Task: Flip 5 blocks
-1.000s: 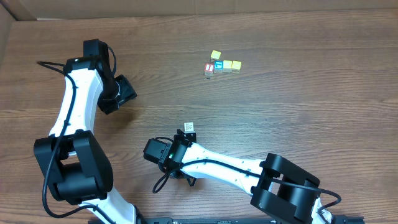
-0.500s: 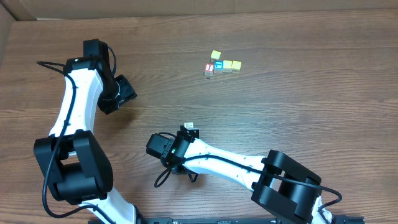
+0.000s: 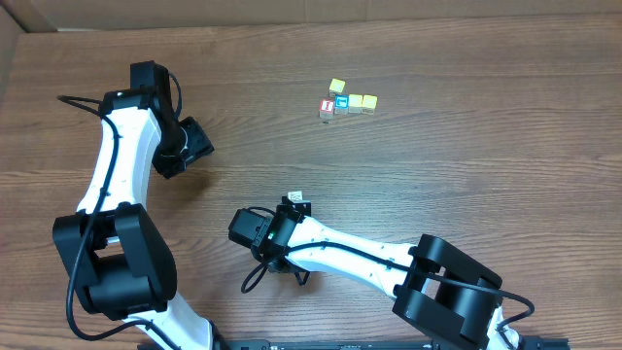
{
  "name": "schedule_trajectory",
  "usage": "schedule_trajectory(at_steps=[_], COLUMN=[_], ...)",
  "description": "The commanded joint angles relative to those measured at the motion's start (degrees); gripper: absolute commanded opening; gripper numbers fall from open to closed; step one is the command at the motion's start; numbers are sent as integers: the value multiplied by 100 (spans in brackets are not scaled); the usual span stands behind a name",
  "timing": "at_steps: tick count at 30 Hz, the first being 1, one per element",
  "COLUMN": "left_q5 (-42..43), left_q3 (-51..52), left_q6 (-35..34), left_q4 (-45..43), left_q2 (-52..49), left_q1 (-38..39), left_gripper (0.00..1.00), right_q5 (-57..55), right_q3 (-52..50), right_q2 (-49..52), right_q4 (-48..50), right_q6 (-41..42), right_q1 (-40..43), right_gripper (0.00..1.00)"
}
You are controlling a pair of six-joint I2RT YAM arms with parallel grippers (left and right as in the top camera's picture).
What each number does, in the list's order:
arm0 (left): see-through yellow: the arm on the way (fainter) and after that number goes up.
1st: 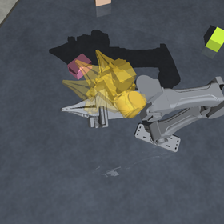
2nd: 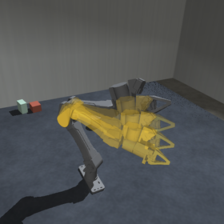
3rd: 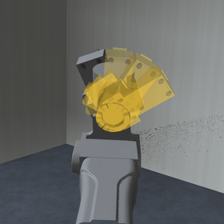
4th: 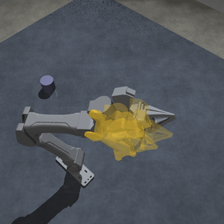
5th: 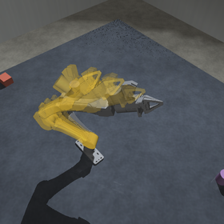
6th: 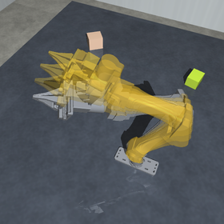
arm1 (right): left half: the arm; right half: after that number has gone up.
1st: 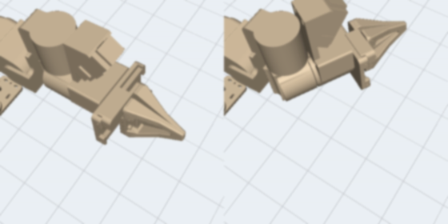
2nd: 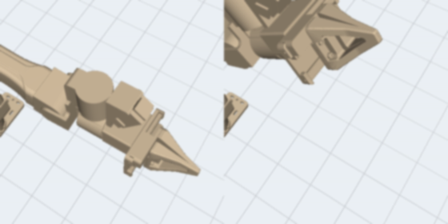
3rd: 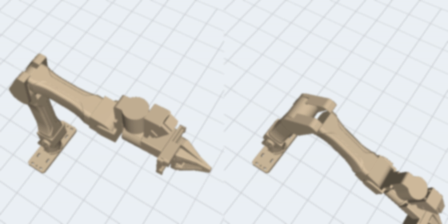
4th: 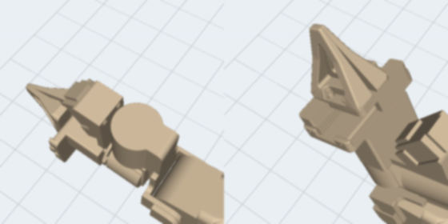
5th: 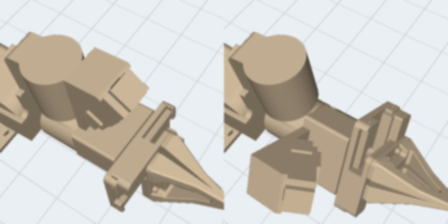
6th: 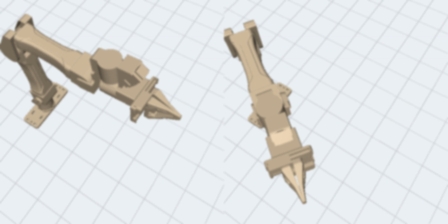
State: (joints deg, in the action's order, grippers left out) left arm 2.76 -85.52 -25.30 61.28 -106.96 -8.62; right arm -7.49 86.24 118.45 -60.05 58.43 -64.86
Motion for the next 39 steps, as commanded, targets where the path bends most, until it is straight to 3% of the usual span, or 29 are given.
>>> schedule_trajectory(at_steps=[1, 23, 30, 39], left_q5=[-35, -35, -37, -35], left_q3=[-72, -74, -72, -74], left_q6=[-2, -2, -2, -2], left_q4=[4, 2, 0, -2], left_q2=[-61, -61, -61, -61], left_q1=[20, 20, 20, 20], left_gripper=[59, 59, 59, 59], right_q5=[-48, -85, 125, 168], right_q3=[-39, -39, -39, -39], right_q2=[-48, -48, -48, -48], right_q4=[24, -33, -35, -57], right_q6=[7, -181, -181, -184], right_q1=[39, 39, 33, 173], right_gripper=[38, 40, 29, 36])
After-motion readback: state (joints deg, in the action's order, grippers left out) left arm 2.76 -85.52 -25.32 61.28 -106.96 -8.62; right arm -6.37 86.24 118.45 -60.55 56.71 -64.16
